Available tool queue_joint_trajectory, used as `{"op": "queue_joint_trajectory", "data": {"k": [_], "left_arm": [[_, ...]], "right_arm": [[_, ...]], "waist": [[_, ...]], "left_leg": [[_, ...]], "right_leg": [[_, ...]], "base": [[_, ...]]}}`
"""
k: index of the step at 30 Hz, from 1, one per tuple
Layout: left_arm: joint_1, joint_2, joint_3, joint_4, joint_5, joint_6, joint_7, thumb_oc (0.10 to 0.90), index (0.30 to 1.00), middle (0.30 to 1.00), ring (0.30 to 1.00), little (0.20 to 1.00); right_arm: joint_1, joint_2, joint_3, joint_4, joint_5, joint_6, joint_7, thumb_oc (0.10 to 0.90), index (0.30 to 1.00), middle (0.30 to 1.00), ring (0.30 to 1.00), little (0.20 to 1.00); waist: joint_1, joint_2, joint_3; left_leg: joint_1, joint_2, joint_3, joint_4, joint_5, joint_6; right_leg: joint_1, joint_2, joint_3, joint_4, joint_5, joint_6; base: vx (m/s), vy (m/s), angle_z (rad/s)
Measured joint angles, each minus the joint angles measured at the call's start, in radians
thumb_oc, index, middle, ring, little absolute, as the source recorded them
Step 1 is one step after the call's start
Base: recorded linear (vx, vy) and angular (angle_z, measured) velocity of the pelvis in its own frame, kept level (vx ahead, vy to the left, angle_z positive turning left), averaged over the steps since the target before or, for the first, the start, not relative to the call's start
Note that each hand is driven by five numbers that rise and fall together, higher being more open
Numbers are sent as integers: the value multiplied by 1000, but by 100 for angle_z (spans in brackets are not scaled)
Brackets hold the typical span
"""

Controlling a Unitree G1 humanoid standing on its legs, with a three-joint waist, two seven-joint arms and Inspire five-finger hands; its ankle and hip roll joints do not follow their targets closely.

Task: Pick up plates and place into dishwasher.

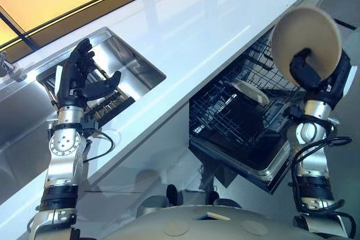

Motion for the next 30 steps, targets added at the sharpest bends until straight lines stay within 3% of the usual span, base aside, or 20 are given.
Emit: {"op": "queue_joint_trajectory", "data": {"k": [3, 8, 20, 30], "left_arm": [[14, 22, 38, 16, 70, 15, 48, 800, 900, 900, 900, 900], [74, 30, 101, 17, 89, 22, 84, 800, 900, 900, 900, 900], [108, 28, 117, 96, 65, 38, 108, 800, 900, 900, 900, 900], [103, 28, 117, 145, 65, 36, 207, 800, 900, 900, 900, 900]], "right_arm": [[64, -27, -5, 29, -152, 39, -15, 100, 300, 300, 300, 200], [151, -42, -21, 56, -225, 60, 31, 100, 300, 300, 300, 200], [186, -49, 6, 59, -269, 55, 153, 100, 300, 300, 300, 200], [179, -65, 100, 45, -257, -5, 196, 100, 300, 300, 300, 200]], "waist": [[-10, 11, 0], [-25, 18, 2], [-35, 59, 20], [-27, 70, 47]], "left_leg": [[-4, 1, 1, 0, 0, 0], [-14, 1, 3, 0, 0, 0], [-42, 1, 14, 4, 0, 0], [-60, -1, 8, 4, 0, 0]], "right_leg": [[-4, -1, 0, 0, 0, 0], [-18, -1, 3, 0, 0, 0], [-51, -1, 9, 0, 1, 0], [-67, -1, 5, 0, 0, 1]], "base": [[-13, 58, -2], [-36, 60, -2], [-27, 62, -3], [-24, 48, 1]]}}
